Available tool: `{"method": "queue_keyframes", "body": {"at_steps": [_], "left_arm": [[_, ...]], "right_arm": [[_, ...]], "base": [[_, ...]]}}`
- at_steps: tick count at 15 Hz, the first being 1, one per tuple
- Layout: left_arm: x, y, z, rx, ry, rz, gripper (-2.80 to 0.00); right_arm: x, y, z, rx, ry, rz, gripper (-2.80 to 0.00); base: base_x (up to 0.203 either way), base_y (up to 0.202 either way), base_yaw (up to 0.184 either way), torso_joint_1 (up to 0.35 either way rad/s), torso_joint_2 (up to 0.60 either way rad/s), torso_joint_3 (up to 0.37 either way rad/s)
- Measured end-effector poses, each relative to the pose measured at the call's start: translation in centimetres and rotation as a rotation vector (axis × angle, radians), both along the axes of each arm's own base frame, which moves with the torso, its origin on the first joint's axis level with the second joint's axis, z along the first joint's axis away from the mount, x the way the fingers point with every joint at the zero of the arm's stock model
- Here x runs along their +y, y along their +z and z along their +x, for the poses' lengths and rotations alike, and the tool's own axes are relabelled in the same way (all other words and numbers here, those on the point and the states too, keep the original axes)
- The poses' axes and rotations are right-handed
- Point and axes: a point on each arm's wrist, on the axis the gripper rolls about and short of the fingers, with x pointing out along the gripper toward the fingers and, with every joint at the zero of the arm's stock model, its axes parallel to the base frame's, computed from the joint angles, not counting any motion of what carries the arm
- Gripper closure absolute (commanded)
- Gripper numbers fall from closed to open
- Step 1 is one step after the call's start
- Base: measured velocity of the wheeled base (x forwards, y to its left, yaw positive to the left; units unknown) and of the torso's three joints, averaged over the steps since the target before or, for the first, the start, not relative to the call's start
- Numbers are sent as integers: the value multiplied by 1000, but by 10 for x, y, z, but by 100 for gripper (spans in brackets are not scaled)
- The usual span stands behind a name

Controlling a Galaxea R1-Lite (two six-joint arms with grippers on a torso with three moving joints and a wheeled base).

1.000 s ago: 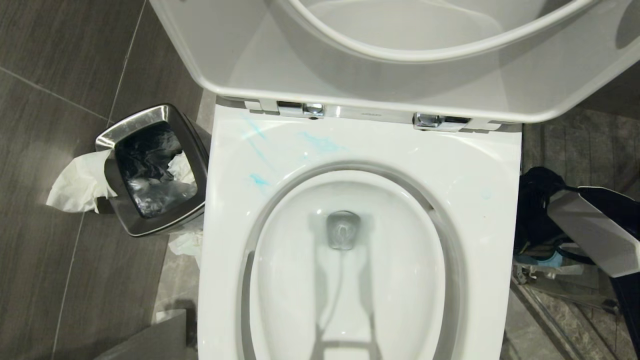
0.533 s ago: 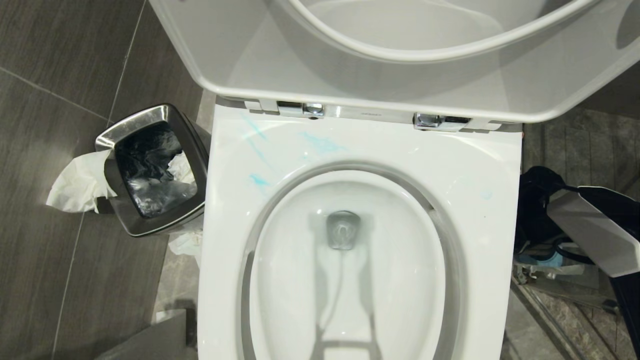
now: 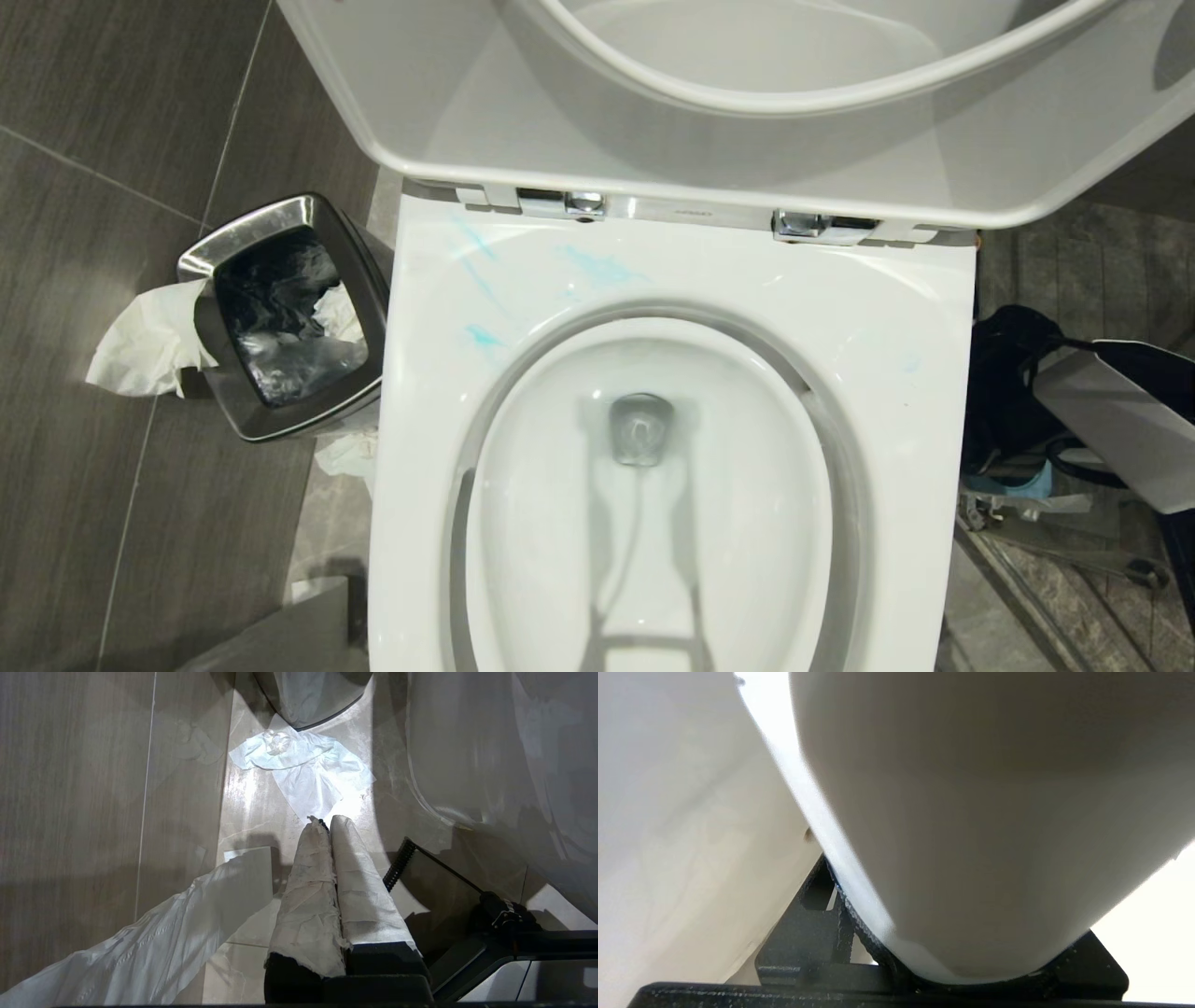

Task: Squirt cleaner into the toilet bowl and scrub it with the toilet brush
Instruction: Pour in the cleaning agent

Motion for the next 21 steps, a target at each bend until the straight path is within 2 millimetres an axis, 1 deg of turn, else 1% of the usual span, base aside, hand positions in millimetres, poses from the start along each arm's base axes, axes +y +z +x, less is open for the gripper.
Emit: {"method": "queue_keyframes", "body": {"at_steps": [3, 7, 12, 15, 17, 21], "left_arm": [[0, 0, 0, 0, 1, 0, 0], [0, 0, 0, 0, 0, -1, 0], [0, 0, 0, 0, 2, -1, 0], [0, 0, 0, 0, 1, 0, 0], [0, 0, 0, 0, 0, -1, 0], [0, 0, 0, 0, 2, 0, 0]], "right_arm": [[-2, 7, -11, 17, -9, -3, 0], [-3, 31, -26, -9, -18, -8, 0], [-1, 51, -50, -14, -29, -28, 0], [0, 60, -67, -5, -51, -28, 0], [1, 66, -80, 0, -100, -19, 0], [3, 92, -108, -45, -189, -3, 0]], "base": [[0, 0, 0, 0, 0, 0], [0, 0, 0, 0, 0, 0], [0, 0, 0, 0, 0, 0], [0, 0, 0, 0, 0, 0], [0, 0, 0, 0, 0, 0], [0, 0, 0, 0, 0, 0]]}}
